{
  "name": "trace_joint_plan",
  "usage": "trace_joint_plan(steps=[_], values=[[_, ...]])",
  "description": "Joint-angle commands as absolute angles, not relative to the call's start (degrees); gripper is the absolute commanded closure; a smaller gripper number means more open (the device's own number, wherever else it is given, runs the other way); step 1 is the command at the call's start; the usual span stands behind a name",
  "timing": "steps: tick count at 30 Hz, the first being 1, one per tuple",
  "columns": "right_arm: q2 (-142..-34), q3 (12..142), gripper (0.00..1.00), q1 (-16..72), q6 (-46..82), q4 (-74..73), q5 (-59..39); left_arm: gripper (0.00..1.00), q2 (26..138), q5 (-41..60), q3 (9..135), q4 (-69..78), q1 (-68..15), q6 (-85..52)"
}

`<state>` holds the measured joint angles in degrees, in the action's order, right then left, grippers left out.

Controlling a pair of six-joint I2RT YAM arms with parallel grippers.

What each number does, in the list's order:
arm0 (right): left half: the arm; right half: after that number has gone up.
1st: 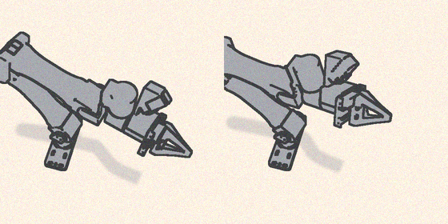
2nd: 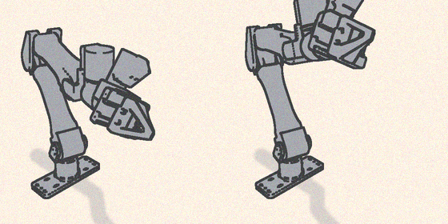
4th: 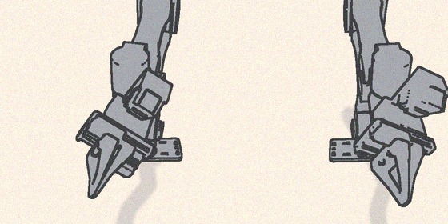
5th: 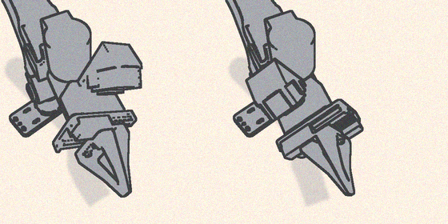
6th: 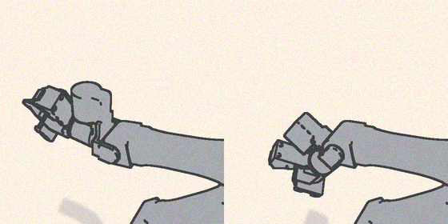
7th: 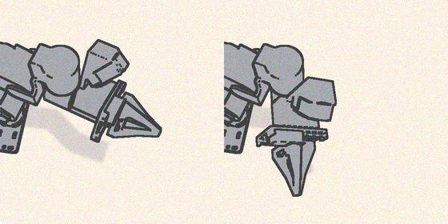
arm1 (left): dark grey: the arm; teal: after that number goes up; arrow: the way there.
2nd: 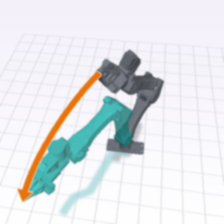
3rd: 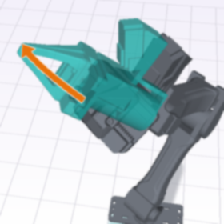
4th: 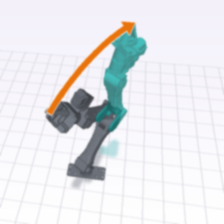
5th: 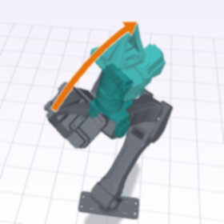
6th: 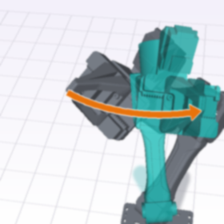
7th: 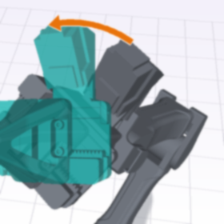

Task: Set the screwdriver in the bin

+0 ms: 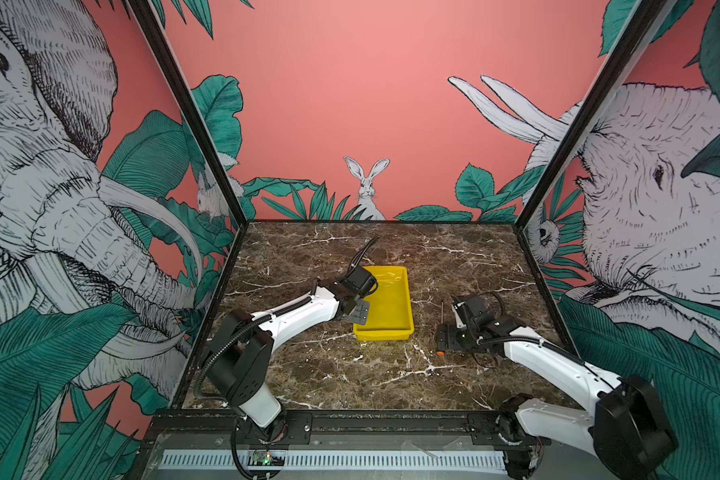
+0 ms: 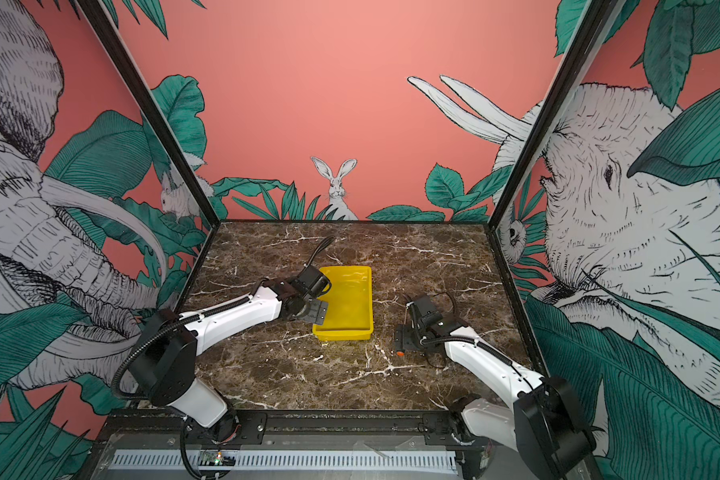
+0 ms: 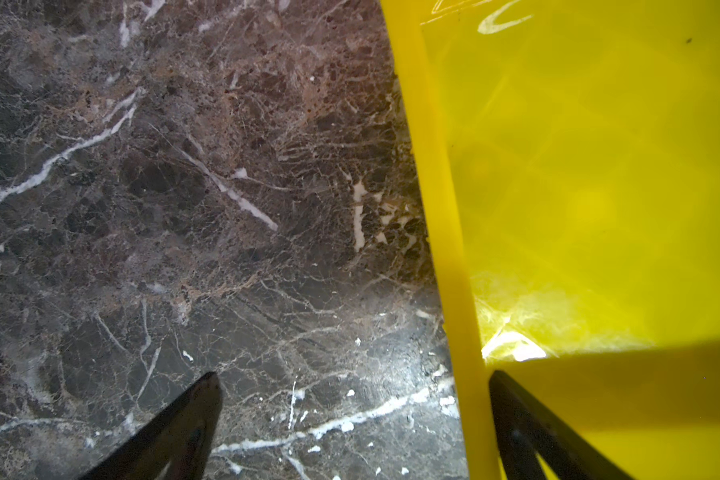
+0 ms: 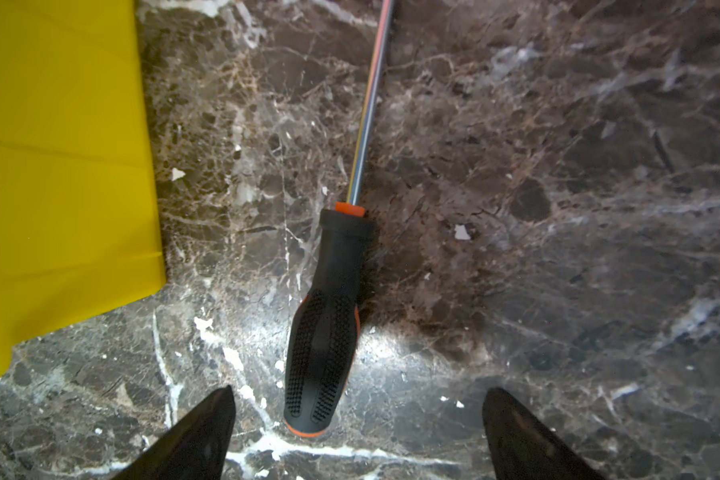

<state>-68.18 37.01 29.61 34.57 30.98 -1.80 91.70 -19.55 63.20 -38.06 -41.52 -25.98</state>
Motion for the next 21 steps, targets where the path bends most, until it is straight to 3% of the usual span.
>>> trace_joint_plan(steps=[1,11,21], values=[[-71.0,39.3,0.14,31.0,37.4,29.1,1.8,0.00,87.5,-18.4,61.8,-37.7,-40.5,-25.8],[-78.4,42.2,0.45,33.2,39.0,27.1,4.2,0.00,79.8,-11.2,59.5,-32.9,-38.0,-24.5],[-81.1,41.6,0.54,33.7,40.1,24.5,3.6,0.00,70.1,-2.3,52.1,-28.2,-31.4,-25.4]])
